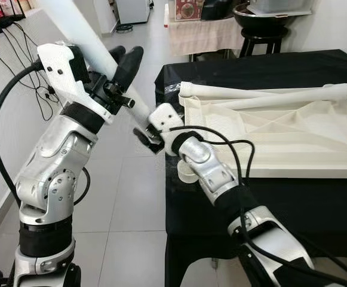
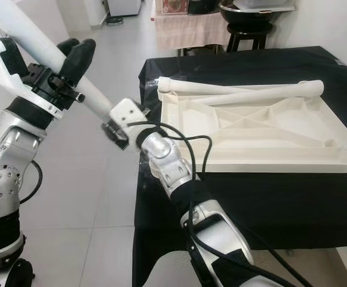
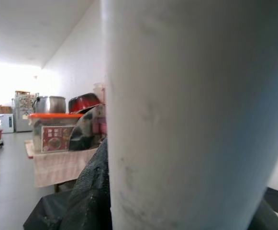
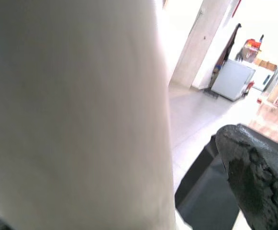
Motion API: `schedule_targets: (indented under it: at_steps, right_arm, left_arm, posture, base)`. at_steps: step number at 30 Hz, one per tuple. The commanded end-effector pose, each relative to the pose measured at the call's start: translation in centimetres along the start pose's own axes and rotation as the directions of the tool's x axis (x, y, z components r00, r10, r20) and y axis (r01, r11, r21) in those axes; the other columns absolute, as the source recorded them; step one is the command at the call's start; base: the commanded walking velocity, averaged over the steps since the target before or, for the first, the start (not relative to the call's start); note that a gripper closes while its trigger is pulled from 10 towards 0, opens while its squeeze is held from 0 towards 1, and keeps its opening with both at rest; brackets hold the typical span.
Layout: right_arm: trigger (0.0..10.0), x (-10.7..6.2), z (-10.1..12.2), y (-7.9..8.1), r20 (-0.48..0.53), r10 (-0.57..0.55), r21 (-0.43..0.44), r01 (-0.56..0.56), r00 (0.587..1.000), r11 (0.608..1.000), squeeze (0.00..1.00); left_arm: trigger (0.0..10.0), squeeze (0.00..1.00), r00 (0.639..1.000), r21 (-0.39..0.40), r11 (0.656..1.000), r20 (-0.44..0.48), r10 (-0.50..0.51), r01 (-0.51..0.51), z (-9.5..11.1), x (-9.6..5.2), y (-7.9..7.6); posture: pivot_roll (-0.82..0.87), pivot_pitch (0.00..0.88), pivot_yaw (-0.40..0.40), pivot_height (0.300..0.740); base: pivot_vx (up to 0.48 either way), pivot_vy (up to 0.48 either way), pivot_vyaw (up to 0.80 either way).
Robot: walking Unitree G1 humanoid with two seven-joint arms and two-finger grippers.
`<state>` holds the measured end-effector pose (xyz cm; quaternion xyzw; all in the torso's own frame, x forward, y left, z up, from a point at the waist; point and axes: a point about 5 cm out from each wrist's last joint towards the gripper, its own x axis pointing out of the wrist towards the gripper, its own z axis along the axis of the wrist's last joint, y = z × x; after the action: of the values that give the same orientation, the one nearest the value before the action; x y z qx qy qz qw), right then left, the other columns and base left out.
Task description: Building children table
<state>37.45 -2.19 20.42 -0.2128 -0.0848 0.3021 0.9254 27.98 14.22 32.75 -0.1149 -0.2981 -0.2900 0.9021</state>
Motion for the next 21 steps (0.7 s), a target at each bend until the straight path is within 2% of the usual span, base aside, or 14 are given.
schedule_targets:
  at_steps: [1,6,7,21]
  right_arm:
    - [10.0,0.6,0.9,0.5,0.015,0.007,0.006,-0.007,1.000,1.000,0.00]
    - [10.0,0.6,1.5,0.9,0.068,0.028,0.012,-0.028,0.997,1.000,0.00]
    - [0.0,0.6,1.6,1.2,0.079,0.043,0.003,-0.043,0.996,0.999,0.00]
    - [0.0,0.9,2.3,1.4,0.155,0.041,0.004,-0.042,0.987,0.999,0.00]
  left_arm:
    - [0.0,0.00,0.976,-0.110,0.970,0.018,-0.219,0.219,-0.1,0.3,-3.2]
    - [0.0,0.00,0.979,-0.127,0.971,0.033,-0.202,0.205,0.0,0.1,-2.8]
    - [0.0,0.00,0.979,-0.127,0.971,0.035,-0.201,0.204,-0.1,0.2,-2.9]
    - [0.0,0.00,0.978,-0.139,0.968,0.040,-0.204,0.208,-0.1,0.2,-3.0]
  posture:
    - [0.00,0.022,0.060,0.740]
    - [0.00,0.021,0.061,0.740]
    - [0.00,0.021,0.061,0.740]
    - [-0.01,0.015,0.065,0.740]
  base:
    - [0.000,0.000,0.00]
    - [0.000,0.000,0.00]
    - [0.000,0.000,0.00]
    - [0.000,0.000,0.00]
